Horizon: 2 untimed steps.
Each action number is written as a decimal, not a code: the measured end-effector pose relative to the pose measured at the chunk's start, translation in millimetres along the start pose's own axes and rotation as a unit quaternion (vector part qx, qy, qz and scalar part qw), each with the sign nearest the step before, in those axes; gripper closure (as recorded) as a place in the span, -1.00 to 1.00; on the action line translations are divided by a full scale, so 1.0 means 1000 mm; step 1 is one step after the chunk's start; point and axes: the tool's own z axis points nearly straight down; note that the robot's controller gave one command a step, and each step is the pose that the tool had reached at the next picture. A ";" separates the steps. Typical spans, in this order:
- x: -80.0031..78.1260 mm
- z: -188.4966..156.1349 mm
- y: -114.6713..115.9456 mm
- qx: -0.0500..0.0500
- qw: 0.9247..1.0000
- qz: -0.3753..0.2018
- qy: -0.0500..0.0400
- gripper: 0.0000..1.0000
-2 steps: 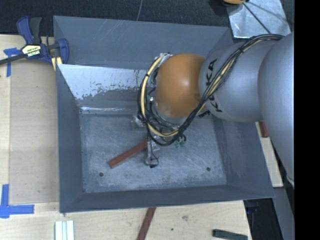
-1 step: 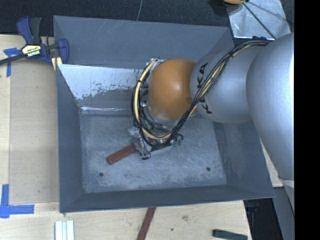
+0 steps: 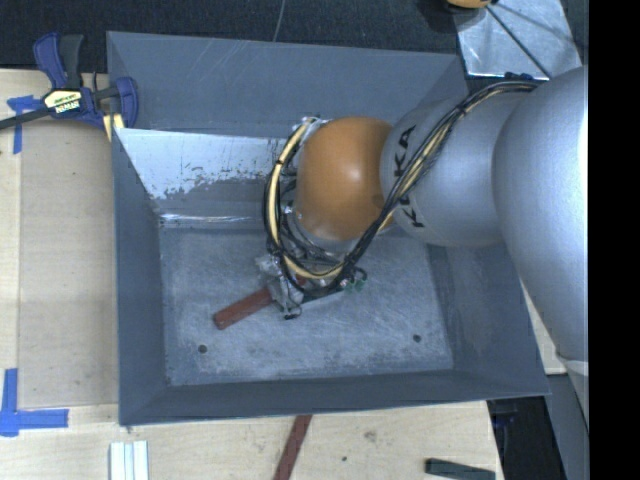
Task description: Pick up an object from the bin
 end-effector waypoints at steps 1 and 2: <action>-0.001 -0.044 0.001 0.000 1.000 0.000 0.004 1.00; -0.006 -0.089 -0.001 0.002 1.000 0.004 -0.002 1.00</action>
Offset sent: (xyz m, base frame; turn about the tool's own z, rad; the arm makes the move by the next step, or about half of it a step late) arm 0.0149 0.0009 0.0350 0.0590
